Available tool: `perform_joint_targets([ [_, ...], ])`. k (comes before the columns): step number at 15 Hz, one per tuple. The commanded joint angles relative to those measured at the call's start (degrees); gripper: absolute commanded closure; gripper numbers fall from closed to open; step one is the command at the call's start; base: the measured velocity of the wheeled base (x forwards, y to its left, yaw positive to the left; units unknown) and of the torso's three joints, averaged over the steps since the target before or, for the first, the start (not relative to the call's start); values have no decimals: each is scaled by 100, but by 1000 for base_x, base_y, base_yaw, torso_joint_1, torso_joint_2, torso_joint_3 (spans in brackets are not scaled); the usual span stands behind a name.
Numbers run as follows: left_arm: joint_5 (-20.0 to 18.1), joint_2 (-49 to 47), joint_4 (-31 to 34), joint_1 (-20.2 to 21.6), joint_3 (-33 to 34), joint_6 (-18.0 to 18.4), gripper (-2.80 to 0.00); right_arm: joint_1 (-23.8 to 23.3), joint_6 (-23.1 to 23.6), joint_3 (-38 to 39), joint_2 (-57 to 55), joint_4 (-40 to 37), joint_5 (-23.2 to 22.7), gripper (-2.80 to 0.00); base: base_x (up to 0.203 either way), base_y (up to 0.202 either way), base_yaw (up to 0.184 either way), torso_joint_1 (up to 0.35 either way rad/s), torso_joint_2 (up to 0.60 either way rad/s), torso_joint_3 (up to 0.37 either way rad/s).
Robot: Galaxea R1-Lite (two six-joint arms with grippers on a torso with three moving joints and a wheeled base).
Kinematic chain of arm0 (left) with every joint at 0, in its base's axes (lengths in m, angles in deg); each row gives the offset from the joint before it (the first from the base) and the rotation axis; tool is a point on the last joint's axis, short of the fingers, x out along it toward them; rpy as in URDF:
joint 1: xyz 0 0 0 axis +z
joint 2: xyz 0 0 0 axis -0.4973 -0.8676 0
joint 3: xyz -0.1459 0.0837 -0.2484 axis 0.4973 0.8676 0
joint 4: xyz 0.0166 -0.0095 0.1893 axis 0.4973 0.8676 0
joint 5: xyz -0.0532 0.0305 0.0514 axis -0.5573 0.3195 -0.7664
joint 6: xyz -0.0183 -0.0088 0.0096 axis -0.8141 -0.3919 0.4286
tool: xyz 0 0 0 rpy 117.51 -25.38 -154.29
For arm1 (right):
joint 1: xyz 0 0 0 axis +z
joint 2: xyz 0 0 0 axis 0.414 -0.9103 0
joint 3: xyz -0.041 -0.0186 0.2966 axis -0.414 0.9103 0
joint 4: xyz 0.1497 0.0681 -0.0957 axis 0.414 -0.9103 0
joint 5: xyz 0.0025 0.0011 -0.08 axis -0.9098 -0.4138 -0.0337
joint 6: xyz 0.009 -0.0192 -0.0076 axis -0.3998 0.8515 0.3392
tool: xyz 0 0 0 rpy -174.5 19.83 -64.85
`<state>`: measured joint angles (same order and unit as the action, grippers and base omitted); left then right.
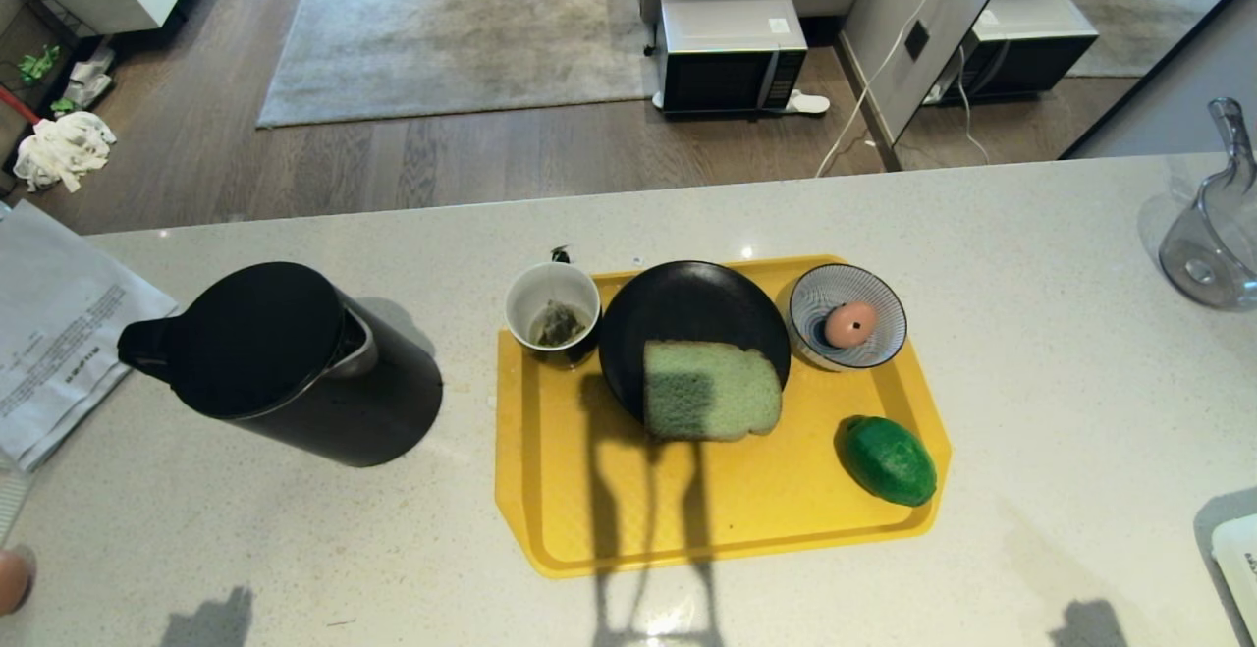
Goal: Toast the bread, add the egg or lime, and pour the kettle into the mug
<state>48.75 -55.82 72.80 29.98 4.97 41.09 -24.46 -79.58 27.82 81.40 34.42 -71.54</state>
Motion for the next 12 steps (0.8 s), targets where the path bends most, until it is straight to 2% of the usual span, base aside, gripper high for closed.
perform_joint_targets([
  [1,2,10,-14,2,97,5,0,0,7,0,-2,1,-3,0,0,0,0,0,0,0],
  [12,2,10,-14,2,97,5,0,0,-46,0,-2,-8,6,0,0,0,0,0,0,0],
])
